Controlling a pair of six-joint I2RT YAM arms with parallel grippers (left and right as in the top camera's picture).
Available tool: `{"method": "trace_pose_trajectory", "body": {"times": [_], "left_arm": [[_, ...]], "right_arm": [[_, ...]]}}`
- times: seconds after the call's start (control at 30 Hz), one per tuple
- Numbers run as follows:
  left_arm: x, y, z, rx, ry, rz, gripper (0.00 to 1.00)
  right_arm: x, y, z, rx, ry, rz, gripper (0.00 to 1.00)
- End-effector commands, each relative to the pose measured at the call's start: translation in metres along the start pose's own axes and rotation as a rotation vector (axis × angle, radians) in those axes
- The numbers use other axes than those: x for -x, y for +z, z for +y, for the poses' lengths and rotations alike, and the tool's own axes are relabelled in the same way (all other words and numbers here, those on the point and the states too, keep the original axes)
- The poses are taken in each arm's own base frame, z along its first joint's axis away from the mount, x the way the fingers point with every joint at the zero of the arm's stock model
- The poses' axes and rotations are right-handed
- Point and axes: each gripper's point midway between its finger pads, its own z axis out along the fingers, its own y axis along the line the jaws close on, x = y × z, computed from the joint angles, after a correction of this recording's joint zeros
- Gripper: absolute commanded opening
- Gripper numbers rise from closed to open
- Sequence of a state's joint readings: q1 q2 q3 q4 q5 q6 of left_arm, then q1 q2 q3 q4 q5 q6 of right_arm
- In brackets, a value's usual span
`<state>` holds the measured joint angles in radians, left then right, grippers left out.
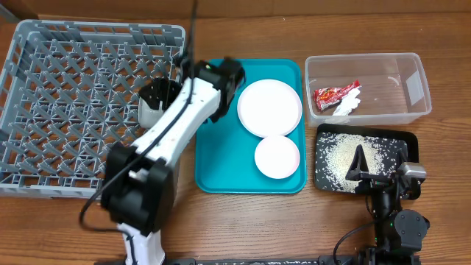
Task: Sort waste into correct bins and load items into the dishwasher
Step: 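Carry the bowl into the dish rack and release it, then grasp the small white plate's edge with the left gripper and lift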
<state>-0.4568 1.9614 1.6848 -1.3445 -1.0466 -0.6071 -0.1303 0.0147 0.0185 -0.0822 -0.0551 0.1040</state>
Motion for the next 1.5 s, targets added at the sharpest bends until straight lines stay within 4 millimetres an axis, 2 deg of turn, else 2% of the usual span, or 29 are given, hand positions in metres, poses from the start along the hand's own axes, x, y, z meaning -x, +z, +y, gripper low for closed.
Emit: {"method": "trace_pose_trajectory", "body": {"times": [0.0, 0.07, 0.17, 0.27, 0.4, 0.47, 0.53, 0.67, 0.8, 0.87, 1.07, 1.17, 1.2, 1.23, 1.27, 1.3, 1.4, 1.47], "left_arm": [[0.005, -0.056, -0.019, -0.483, -0.161, 0.1, 0.81], [-0.001, -0.084, -0.042, -0.711, -0.131, 0.154, 0.78], [-0.019, -0.125, -0.07, -0.997, -0.057, 0.268, 0.67], [-0.045, -0.148, -0.091, -1.159, 0.074, 0.344, 0.61], [-0.083, -0.149, -0.115, -1.183, 0.214, 0.38, 0.62], [-0.104, -0.152, -0.133, -1.205, 0.272, 0.387, 0.64], [-0.115, -0.156, -0.151, -1.231, 0.309, 0.359, 0.65], [-0.121, -0.155, -0.182, -1.226, 0.319, 0.254, 0.64], [-0.121, -0.155, -0.199, -1.212, 0.291, 0.226, 0.59], [-0.121, -0.152, -0.209, -1.208, 0.285, 0.227, 0.52], [-0.139, -0.13, -0.216, -1.103, 0.274, 0.32, 0.43], [-0.14, -0.129, -0.218, -1.101, 0.278, 0.322, 0.39], [-0.139, -0.129, -0.218, -1.102, 0.277, 0.322, 0.35], [-0.139, -0.129, -0.218, -1.103, 0.277, 0.321, 0.24], [-0.138, -0.129, -0.217, -1.101, 0.278, 0.32, 0.07], [-0.137, -0.13, -0.216, -1.1, 0.28, 0.317, 0.04], [-0.127, -0.13, -0.205, -1.073, 0.281, 0.3, 0.04], [-0.112, -0.127, -0.186, -1.016, 0.27, 0.28, 0.04]], "right_arm": [[-0.001, 0.0, -0.001, -0.004, -0.001, -0.008, 1.0], [-0.001, 0.0, -0.001, -0.003, -0.001, -0.008, 1.0], [-0.001, 0.0, -0.001, -0.003, -0.001, -0.008, 1.0], [-0.001, 0.0, -0.001, -0.003, -0.001, -0.008, 1.0], [-0.001, 0.0, -0.001, -0.003, -0.001, -0.008, 1.0], [-0.001, 0.0, -0.001, -0.003, -0.001, -0.008, 1.0], [-0.001, 0.0, -0.001, -0.003, -0.001, -0.008, 1.0], [-0.001, 0.0, -0.001, -0.003, -0.001, -0.008, 1.0], [-0.001, 0.0, -0.001, -0.003, -0.001, -0.008, 1.0], [-0.001, 0.0, -0.001, -0.004, -0.001, -0.008, 1.0], [-0.001, 0.0, -0.001, -0.003, -0.001, -0.008, 1.0], [-0.001, 0.0, -0.001, -0.003, -0.001, -0.008, 1.0], [-0.001, 0.0, -0.001, -0.004, -0.001, -0.008, 1.0], [-0.001, 0.0, -0.001, -0.003, -0.001, -0.008, 1.0], [-0.001, 0.0, -0.001, -0.003, -0.001, -0.008, 1.0], [-0.001, 0.0, -0.001, -0.004, -0.001, -0.008, 1.0], [-0.001, 0.0, -0.001, -0.003, -0.001, -0.008, 1.0], [-0.001, 0.0, -0.001, -0.003, -0.001, -0.008, 1.0]]}}
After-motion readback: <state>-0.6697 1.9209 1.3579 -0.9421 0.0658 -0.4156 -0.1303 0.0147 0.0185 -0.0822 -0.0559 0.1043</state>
